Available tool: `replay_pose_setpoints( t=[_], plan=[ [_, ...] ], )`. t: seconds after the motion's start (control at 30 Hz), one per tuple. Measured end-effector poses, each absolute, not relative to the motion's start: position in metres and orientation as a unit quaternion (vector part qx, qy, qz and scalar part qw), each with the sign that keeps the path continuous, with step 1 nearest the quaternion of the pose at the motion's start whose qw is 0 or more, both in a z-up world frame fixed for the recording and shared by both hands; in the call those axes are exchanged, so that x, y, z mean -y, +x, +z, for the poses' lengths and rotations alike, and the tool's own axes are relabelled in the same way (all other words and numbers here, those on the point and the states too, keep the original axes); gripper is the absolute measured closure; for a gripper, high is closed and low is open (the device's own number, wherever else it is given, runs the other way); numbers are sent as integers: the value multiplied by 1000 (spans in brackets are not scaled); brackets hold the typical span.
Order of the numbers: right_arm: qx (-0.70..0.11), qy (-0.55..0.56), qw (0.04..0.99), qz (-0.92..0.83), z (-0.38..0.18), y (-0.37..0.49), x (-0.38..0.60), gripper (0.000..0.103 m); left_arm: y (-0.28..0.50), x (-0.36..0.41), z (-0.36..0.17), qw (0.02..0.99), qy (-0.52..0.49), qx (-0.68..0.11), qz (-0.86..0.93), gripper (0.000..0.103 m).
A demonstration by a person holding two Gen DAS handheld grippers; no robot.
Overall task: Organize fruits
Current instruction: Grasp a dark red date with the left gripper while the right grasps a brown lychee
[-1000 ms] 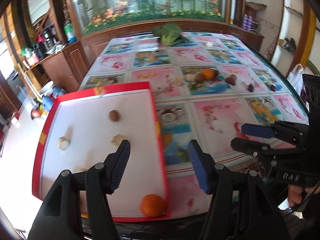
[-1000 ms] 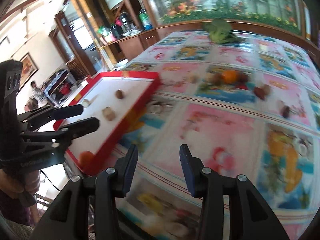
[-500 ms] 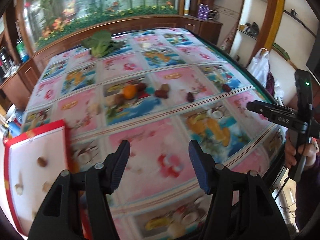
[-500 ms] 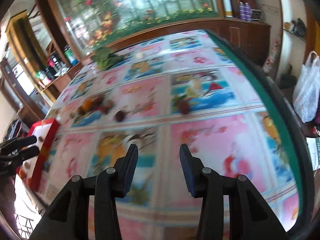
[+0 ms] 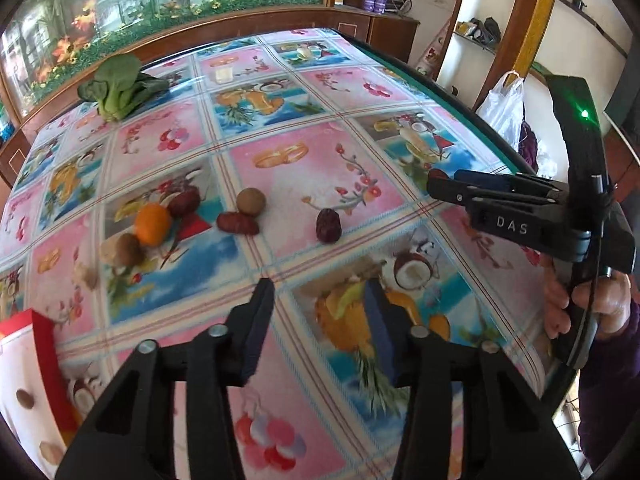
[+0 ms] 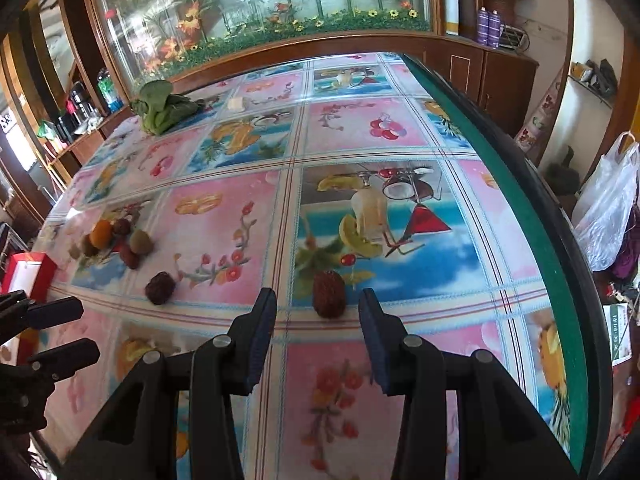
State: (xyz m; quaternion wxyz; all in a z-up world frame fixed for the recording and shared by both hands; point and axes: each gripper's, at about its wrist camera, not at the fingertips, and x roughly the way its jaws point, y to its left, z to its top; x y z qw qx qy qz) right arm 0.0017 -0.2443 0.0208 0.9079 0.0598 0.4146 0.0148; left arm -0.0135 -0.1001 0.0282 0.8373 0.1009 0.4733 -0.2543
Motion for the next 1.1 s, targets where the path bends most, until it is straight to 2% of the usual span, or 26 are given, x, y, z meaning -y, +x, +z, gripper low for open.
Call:
replay_pose_setpoints(
  t=[0.13, 0.23, 0.37, 1.1],
  plan=[
    [-418, 58, 906, 13, 19, 3, 246, 75, -4, 110, 20, 832, 103, -480, -258, 63],
    [-417, 63, 907, 15, 20, 2, 248, 86, 4, 119, 14, 829, 99, -486, -259, 66],
    [-410, 81, 908, 25, 19, 0, 255, 86, 11, 134, 6, 825, 112, -489, -260, 75],
    [-412, 139, 898, 69, 18, -6, 264, 86, 36, 152, 0, 831, 147, -479, -239, 74]
  ],
)
